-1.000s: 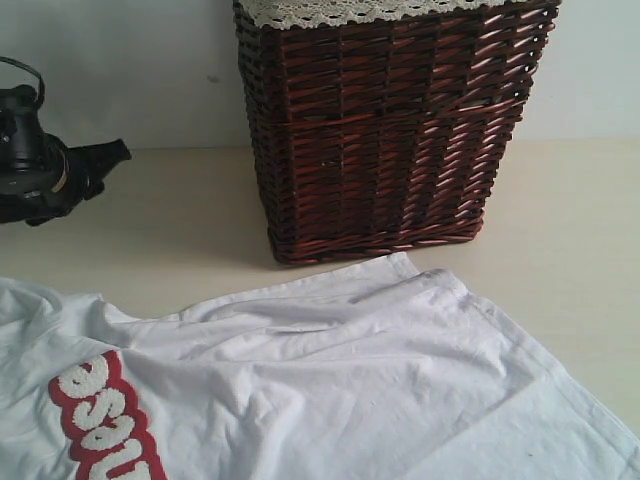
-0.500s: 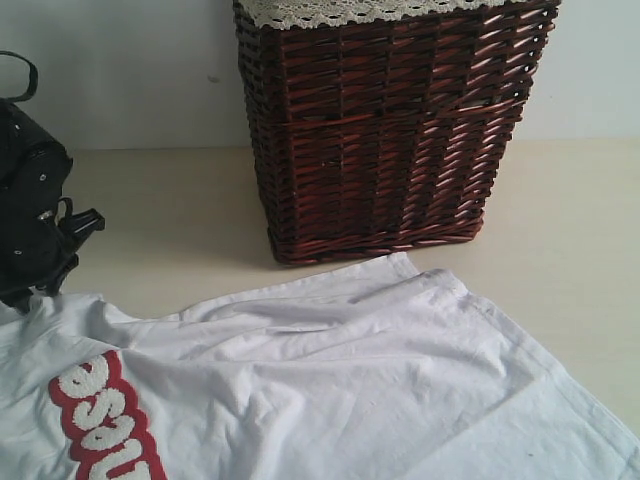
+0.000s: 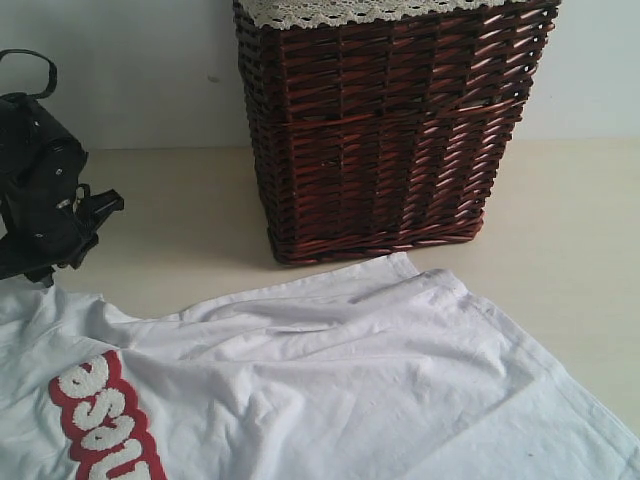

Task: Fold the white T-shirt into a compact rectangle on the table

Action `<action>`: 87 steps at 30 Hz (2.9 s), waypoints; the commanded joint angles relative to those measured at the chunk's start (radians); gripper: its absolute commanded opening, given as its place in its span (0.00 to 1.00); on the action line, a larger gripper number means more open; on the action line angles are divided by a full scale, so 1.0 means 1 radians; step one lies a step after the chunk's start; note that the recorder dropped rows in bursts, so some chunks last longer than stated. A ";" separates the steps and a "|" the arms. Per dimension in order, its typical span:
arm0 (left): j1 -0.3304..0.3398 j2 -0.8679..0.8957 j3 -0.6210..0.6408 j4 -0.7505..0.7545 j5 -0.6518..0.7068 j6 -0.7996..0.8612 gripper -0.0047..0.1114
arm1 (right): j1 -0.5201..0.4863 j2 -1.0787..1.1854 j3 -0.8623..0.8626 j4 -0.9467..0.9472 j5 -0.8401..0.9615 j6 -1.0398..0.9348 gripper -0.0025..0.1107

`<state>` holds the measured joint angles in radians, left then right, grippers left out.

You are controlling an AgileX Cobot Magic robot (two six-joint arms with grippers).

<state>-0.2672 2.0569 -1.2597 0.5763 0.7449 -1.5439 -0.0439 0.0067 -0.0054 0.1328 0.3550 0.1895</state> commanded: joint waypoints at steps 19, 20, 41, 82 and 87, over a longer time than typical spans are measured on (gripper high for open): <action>-0.006 0.010 -0.008 -0.039 0.038 -0.069 0.04 | -0.003 -0.007 0.005 -0.003 -0.009 -0.004 0.02; -0.006 -0.001 -0.008 -0.039 0.060 -0.086 0.04 | -0.003 -0.007 0.005 -0.003 -0.013 -0.004 0.02; 0.009 -0.060 0.098 -0.510 0.476 -0.160 0.16 | -0.003 -0.007 0.005 -0.003 -0.021 -0.004 0.02; 0.024 -0.007 0.098 -0.153 0.176 -0.343 0.49 | -0.003 -0.007 0.005 -0.003 -0.021 -0.004 0.02; 0.024 0.006 0.098 -0.155 0.173 -0.343 0.25 | -0.003 -0.007 0.005 -0.003 -0.021 -0.004 0.02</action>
<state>-0.2475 2.0522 -1.1635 0.4271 0.9250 -1.8894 -0.0439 0.0067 -0.0054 0.1328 0.3489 0.1895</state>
